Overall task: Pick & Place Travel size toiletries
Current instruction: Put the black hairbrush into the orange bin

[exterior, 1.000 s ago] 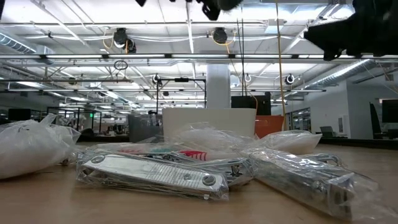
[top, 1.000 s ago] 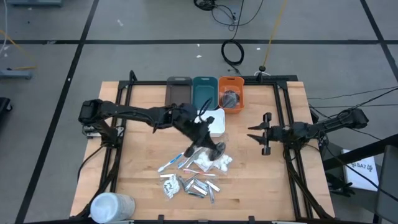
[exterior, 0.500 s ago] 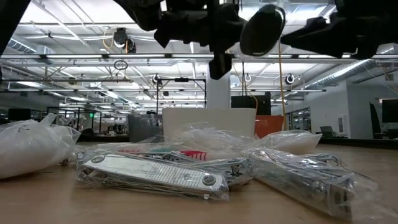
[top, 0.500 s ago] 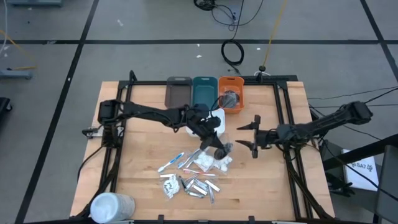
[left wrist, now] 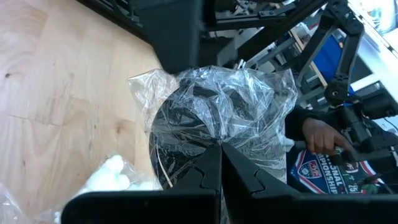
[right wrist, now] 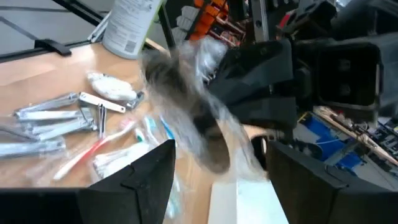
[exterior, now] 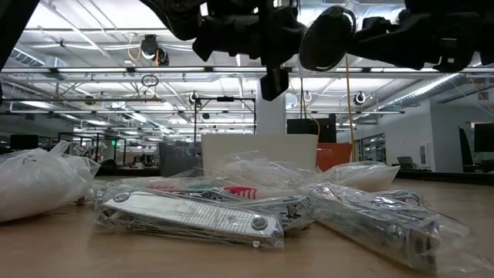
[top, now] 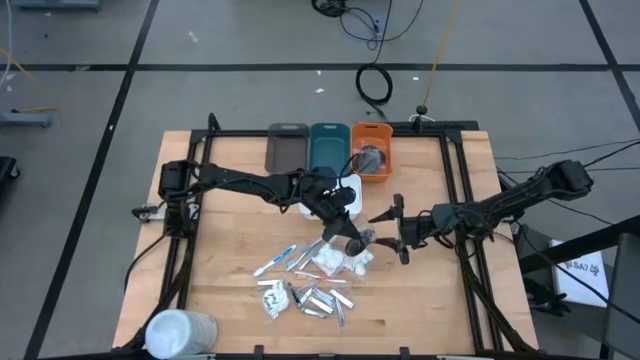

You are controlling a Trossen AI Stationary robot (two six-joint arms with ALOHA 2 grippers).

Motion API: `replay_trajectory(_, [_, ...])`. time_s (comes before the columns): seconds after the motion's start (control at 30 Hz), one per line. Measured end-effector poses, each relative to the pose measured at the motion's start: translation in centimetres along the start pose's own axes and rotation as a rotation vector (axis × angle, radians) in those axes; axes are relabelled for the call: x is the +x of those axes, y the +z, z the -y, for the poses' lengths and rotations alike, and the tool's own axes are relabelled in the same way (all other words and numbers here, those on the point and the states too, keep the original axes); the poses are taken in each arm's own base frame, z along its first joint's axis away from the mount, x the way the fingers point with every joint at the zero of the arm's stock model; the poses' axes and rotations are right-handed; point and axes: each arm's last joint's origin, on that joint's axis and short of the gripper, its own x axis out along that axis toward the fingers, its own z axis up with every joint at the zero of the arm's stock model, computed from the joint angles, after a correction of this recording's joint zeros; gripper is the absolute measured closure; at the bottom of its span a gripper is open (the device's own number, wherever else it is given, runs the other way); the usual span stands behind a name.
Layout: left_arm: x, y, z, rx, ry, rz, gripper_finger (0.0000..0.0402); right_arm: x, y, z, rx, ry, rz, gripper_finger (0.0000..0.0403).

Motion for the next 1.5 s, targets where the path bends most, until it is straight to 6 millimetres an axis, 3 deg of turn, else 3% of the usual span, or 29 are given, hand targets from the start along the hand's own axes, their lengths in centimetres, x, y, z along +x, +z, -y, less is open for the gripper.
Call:
replay_trajectory(0.4, [0.0,0.0,0.0,-0.008,-0.002,0.004,0.0401,0.8,0.0,-0.4,-0.021,0.034,0.059,0.0201])
replay_trajectory(0.67, [0.0,0.1,0.1,-0.005,-0.004,0.008,0.0401,0.8,0.1,-0.3,-0.022,0.023,0.073,0.0282])
replay_trajectory(0.87, [0.0,0.1,0.1,0.016,-0.005,0.011,0.0401,0.8,0.4,-0.5,-0.024,0.106,0.133,0.0376])
replay_trajectory(1.03, [0.0,0.5,0.3,0.113,-0.001,0.057,0.0393,0.8,0.4,-0.5,-0.005,0.127,0.144,0.0379])
replay_trajectory(1.17, [0.1,1.5,1.4,0.304,-0.046,0.167,0.0364,0.8,0.4,-0.6,0.037,0.142,0.140,0.0383])
replay_trajectory(1.3, [-0.1,2.2,2.6,0.417,-0.110,0.257,0.0305,0.6,0.3,-0.7,0.060,0.171,0.131,0.0383])
replay_trajectory(1.5, [-3.5,4.1,3.9,0.450,-0.014,0.300,0.0204,-0.5,0.8,-0.2,0.110,0.177,0.117,0.0383])
